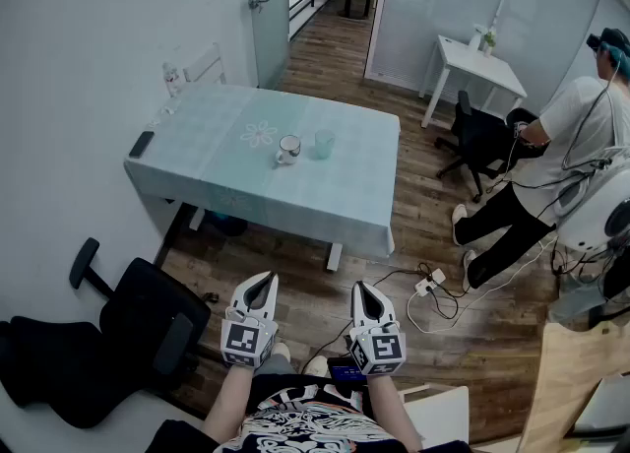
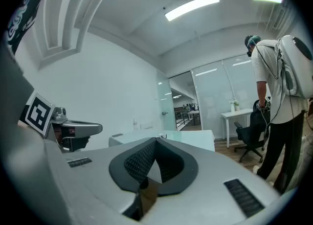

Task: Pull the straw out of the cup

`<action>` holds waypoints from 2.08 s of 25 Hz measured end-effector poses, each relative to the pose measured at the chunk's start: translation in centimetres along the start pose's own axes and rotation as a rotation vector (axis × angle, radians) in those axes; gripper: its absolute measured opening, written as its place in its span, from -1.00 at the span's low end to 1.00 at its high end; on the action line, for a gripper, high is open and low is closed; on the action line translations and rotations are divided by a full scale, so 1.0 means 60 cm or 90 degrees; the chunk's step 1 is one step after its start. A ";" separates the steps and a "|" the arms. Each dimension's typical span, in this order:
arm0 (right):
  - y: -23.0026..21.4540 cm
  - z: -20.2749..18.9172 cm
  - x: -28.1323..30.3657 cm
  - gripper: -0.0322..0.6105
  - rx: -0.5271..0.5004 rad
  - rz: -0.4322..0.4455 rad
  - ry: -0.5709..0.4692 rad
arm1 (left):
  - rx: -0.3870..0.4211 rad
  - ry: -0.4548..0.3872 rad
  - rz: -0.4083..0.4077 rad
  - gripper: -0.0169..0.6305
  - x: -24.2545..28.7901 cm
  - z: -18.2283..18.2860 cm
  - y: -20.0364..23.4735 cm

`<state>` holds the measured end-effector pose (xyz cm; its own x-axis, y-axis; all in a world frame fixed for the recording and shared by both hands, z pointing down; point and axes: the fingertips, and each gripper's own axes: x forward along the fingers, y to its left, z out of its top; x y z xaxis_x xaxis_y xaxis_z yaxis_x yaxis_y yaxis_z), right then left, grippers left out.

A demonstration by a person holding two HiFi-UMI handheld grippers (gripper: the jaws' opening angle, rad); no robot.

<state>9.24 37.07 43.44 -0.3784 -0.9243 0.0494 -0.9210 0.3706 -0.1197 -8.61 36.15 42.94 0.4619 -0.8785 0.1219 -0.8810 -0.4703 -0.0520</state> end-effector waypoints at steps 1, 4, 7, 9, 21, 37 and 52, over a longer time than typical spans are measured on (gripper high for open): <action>0.000 0.001 0.001 -0.82 0.001 0.001 0.001 | 0.001 0.003 0.001 -0.96 0.000 -0.001 0.001; 0.003 0.000 0.004 -0.82 0.000 0.003 0.001 | 0.001 0.007 0.003 -0.96 -0.001 -0.004 0.006; 0.005 -0.001 0.008 -0.82 -0.002 0.006 0.002 | -0.001 0.004 0.010 -0.96 -0.002 -0.001 0.014; 0.003 0.000 0.009 -0.82 -0.001 0.006 0.000 | -0.001 0.004 0.015 -0.96 0.000 0.002 0.018; -0.016 0.009 -0.003 -0.82 -0.001 -0.013 -0.011 | -0.008 -0.006 0.004 -0.96 0.009 0.011 -0.002; -0.052 -0.010 0.058 -0.82 -0.016 0.007 0.014 | -0.026 0.008 0.013 -0.96 0.085 -0.012 0.018; -0.149 0.013 0.339 -0.82 -0.009 -0.004 0.019 | -0.010 0.008 -0.021 -0.96 0.367 0.016 0.163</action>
<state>9.83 14.87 44.76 -0.3754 -0.9234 0.0799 -0.9243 0.3667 -0.1056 -6.97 12.14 44.15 0.4899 -0.8611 0.1358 -0.8666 -0.4981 -0.0318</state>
